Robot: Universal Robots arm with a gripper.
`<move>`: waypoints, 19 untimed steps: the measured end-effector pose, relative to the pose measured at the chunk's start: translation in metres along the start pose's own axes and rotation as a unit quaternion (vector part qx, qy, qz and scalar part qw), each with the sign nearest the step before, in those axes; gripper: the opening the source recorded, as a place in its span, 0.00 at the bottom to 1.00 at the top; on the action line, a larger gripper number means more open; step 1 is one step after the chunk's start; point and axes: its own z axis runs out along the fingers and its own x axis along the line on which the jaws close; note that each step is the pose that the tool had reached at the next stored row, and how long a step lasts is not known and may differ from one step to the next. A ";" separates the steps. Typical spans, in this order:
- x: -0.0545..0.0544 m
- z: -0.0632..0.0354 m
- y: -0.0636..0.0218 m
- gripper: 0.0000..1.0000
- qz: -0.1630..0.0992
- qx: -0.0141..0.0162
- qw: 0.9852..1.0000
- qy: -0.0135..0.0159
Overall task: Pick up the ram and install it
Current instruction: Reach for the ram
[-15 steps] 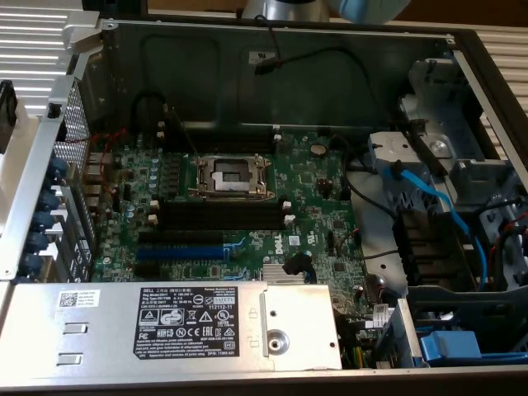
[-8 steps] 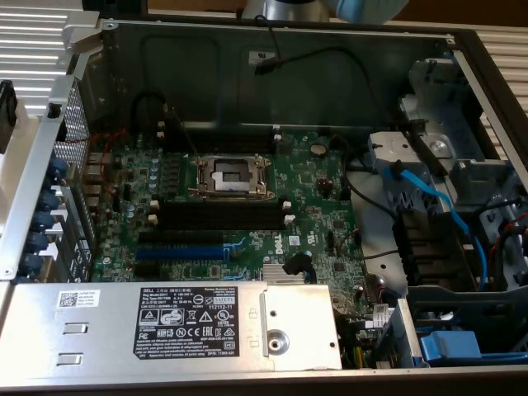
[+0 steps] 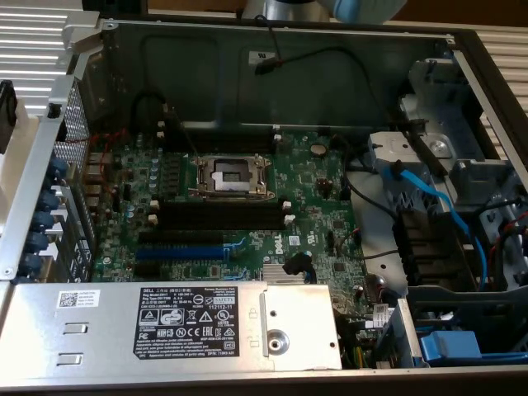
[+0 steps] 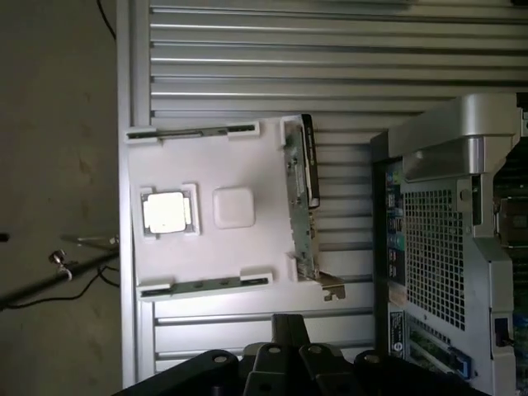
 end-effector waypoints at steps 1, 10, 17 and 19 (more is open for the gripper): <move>0.002 -0.0002 0.0002 0.10 0.000 0.000 1.000 0.003; 0.021 -0.0017 0.0109 0.10 0.001 0.002 0.999 0.043; 0.048 -0.0042 0.0130 0.10 0.001 0.002 0.999 0.045; 0.049 -0.0042 0.0129 0.10 0.001 0.002 0.999 0.045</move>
